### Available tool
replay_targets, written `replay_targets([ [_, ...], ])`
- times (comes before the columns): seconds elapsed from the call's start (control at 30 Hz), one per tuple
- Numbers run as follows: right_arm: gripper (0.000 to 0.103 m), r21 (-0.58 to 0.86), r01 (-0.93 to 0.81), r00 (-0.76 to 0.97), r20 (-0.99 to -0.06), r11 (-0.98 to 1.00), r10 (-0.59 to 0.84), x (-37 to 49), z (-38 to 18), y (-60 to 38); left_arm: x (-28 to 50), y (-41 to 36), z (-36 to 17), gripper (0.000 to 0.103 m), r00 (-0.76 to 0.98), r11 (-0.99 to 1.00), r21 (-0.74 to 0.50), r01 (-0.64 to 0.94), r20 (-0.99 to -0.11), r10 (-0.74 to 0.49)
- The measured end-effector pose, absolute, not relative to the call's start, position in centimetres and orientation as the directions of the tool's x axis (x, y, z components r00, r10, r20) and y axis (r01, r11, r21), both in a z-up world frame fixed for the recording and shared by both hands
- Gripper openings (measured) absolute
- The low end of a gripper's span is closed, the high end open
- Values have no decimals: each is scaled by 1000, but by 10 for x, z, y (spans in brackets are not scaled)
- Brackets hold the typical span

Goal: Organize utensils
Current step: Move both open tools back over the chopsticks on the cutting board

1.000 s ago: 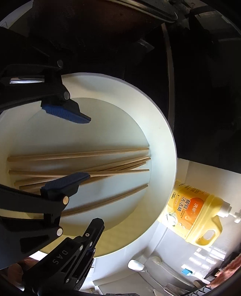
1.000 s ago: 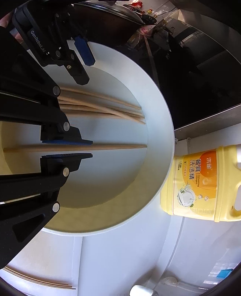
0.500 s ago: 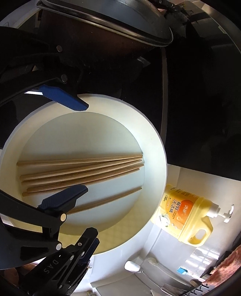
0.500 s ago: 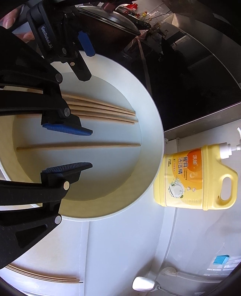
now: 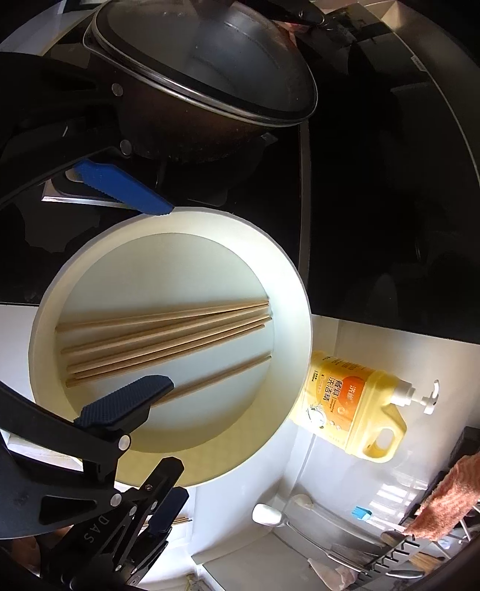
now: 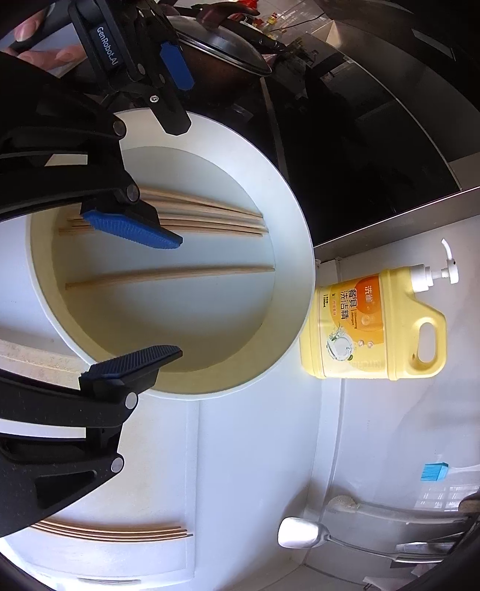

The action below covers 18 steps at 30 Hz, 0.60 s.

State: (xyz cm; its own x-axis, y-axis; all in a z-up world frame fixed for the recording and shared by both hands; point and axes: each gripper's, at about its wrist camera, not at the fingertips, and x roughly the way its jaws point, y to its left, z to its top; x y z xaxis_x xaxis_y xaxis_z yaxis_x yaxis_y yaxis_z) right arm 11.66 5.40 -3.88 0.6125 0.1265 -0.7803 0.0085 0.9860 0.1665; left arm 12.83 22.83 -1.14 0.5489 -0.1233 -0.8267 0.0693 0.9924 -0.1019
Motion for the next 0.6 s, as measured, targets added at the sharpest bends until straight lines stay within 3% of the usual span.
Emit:
replay_targets([
  [0.17, 62, 178, 38, 624, -773, 983, 116, 103, -35, 48, 120, 223, -7, 93, 560, 992, -89, 90, -819, -125],
  [0.6, 64, 161, 160, 623, -782, 974, 27, 51, -37, -15, 101, 161, -8, 95, 564, 978, -65, 197, -809, -168],
])
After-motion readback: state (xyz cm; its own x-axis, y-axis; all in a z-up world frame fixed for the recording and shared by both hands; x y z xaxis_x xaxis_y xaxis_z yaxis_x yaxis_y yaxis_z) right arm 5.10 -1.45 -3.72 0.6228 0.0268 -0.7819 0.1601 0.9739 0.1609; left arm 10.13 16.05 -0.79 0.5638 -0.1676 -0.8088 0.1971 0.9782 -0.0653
